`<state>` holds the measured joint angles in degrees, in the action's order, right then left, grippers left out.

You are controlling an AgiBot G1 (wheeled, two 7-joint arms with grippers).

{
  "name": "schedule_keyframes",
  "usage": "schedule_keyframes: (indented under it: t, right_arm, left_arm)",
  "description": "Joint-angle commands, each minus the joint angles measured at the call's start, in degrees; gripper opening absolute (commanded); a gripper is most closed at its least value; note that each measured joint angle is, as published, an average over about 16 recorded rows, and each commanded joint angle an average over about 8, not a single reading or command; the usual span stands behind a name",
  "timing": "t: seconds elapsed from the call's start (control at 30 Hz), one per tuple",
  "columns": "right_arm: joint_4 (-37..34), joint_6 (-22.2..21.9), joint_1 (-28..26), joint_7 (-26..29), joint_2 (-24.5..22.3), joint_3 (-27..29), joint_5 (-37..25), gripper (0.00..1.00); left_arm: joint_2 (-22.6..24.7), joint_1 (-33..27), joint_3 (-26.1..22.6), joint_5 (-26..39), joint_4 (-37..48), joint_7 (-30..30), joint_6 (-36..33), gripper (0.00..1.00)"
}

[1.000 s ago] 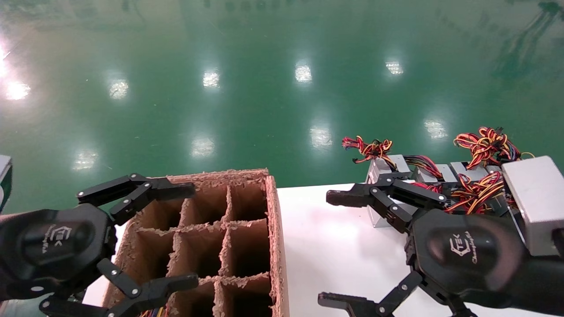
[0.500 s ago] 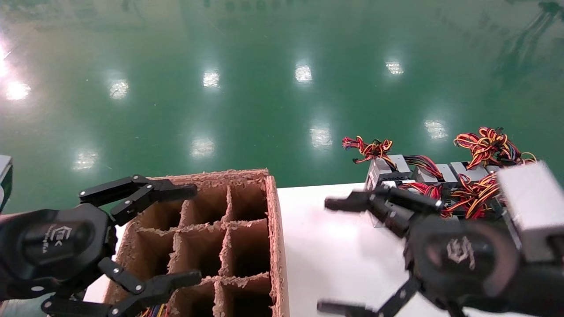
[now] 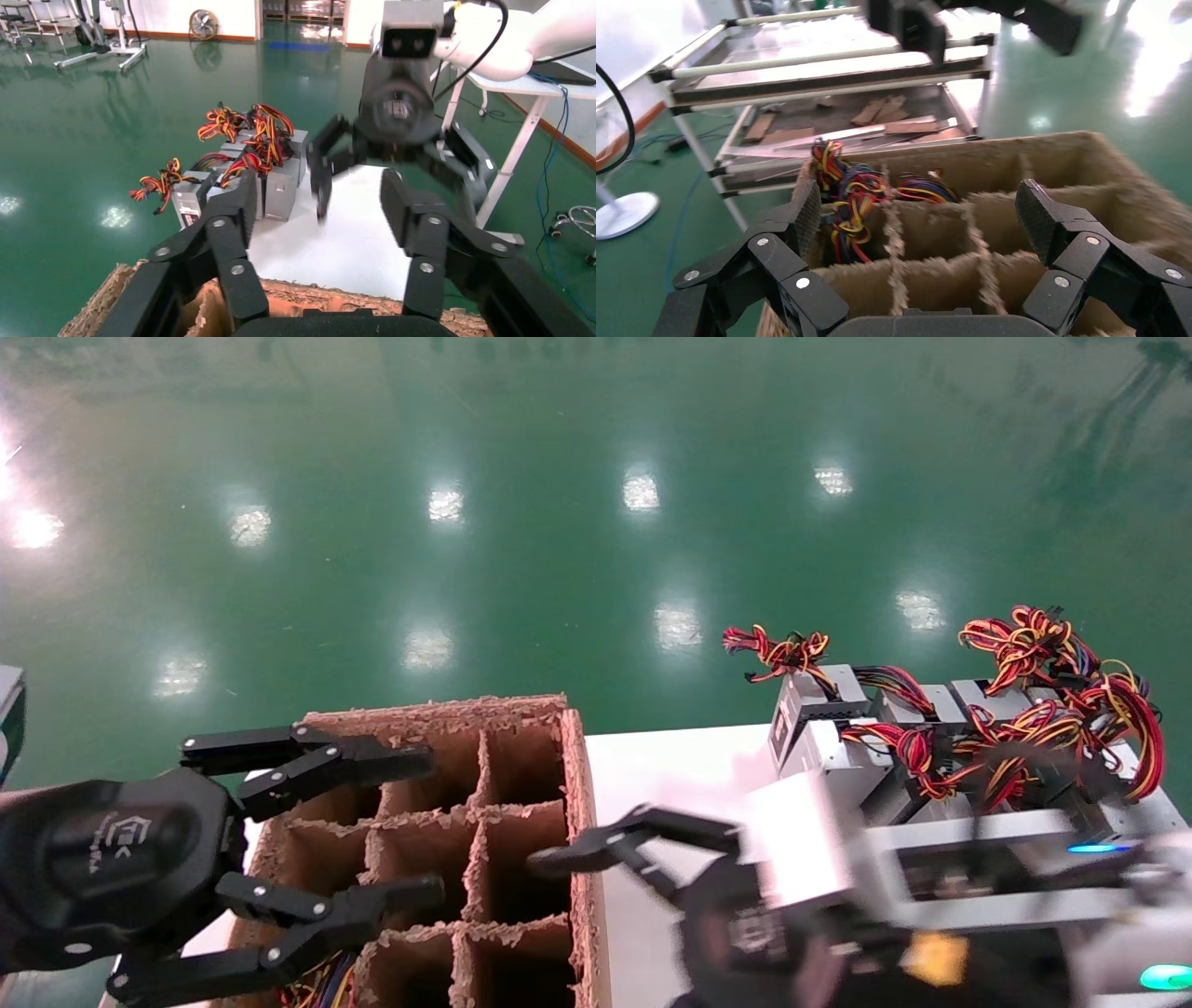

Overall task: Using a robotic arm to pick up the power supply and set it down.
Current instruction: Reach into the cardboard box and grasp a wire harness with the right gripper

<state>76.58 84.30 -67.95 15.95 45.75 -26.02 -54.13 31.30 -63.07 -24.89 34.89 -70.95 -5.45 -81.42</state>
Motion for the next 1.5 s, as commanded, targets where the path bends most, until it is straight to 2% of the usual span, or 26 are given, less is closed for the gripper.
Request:
schedule_keyframes:
  t: [0.03, 0.33, 0.87, 1.13, 1.17, 1.2, 1.4, 1.43, 1.5]
  right_arm:
    - [0.01, 0.00, -0.84, 0.45, 2.08, -1.43, -1.39, 1.00]
    - [-0.48, -1.10, 0.12, 0.50, 8.44, -5.81, -5.51, 1.00]
    - [-0.92, -2.31, 2.41, -0.14, 13.51, -9.19, -8.35, 1.00]
    - [-3.60, -3.18, 3.02, -1.19, 16.51, -11.07, -10.78, 1.00]
    - [-4.19, -3.17, 3.08, -1.45, 16.85, -11.26, -10.98, 0.93]
    - [-4.82, -3.13, 3.14, -1.75, 17.21, -11.45, -11.15, 0.83]
    - [-8.86, -2.43, 3.10, -4.07, 19.43, -12.64, -12.30, 0.08]
    - [-9.52, -2.33, 3.08, -4.46, 19.76, -12.78, -12.43, 0.02]
    - [-10.89, -2.17, 3.06, -5.25, 20.40, -13.00, -12.61, 0.00]
  left_arm:
    - [0.00, 0.00, 0.00, 0.00, 0.00, 0.00, 0.00, 0.00]
    - [0.00, 0.00, 0.00, 0.00, 0.00, 0.00, 0.00, 0.00]
    - [0.00, 0.00, 0.00, 0.00, 0.00, 0.00, 0.00, 0.00]
    - [0.00, 0.00, 0.00, 0.00, 0.00, 0.00, 0.00, 0.00]
    - [0.00, 0.00, 0.00, 0.00, 0.00, 0.00, 0.00, 0.00]
    - [0.00, 0.00, 0.00, 0.00, 0.00, 0.00, 0.00, 0.00]
    - [0.00, 0.00, 0.00, 0.00, 0.00, 0.00, 0.00, 0.00]
    - [0.00, 0.00, 0.00, 0.00, 0.00, 0.00, 0.00, 0.00]
    - [0.00, 0.00, 0.00, 0.00, 0.00, 0.00, 0.00, 0.00]
